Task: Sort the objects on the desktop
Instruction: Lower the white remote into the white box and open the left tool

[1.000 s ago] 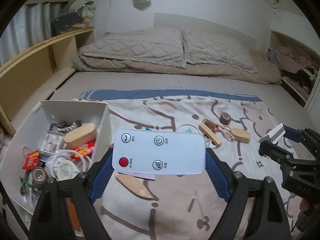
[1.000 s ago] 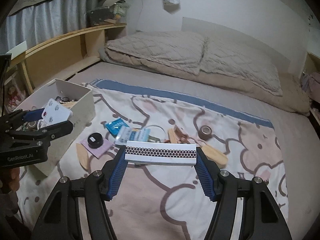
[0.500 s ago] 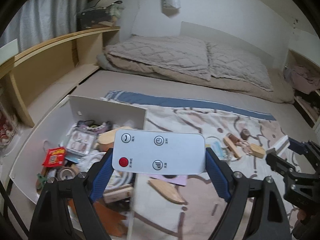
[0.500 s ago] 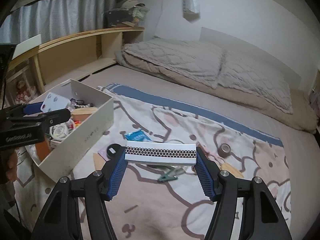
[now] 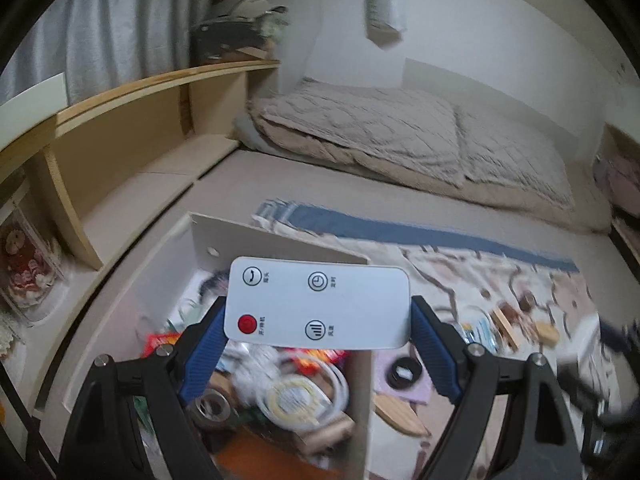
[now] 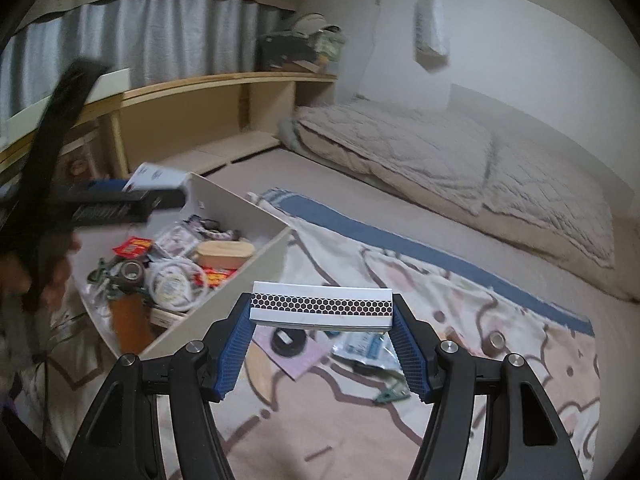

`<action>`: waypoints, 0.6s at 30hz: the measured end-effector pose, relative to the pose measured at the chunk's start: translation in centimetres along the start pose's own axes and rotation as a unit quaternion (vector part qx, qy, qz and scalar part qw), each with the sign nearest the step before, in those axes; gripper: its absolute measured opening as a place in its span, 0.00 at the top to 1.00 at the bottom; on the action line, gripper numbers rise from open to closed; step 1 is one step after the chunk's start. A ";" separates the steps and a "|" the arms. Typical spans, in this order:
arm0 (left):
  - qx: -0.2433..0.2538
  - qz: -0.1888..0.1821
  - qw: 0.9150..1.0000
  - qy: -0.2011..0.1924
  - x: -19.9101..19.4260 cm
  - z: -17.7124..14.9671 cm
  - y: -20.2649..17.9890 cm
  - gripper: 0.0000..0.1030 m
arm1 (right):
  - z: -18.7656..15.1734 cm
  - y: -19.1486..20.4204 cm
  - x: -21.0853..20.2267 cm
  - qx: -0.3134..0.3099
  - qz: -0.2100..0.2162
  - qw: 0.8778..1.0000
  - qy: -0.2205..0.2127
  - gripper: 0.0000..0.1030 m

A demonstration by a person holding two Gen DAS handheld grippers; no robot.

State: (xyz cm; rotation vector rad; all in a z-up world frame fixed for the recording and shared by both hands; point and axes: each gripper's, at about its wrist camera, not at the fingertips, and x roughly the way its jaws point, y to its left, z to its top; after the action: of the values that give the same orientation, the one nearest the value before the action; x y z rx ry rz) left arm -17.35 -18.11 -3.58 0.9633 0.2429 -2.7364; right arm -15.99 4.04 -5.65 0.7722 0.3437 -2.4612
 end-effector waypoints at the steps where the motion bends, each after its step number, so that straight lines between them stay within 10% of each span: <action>1: -0.004 0.002 1.000 0.000 0.3 0.4 0.4 0.16 | 0.2 0.5 0.0 -0.006 0.006 1.000 -0.002 0.36; 18: -0.018 0.039 0.992 0.118 11.4 3.8 6.7 0.16 | 1.4 5.0 1.0 -0.061 0.063 0.996 0.012 0.36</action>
State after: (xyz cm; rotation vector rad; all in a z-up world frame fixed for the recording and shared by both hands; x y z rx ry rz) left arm -26.41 -27.28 -8.38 1.2591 0.2861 -2.5376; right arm -14.56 -1.04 -5.56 0.7483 0.4351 -2.2924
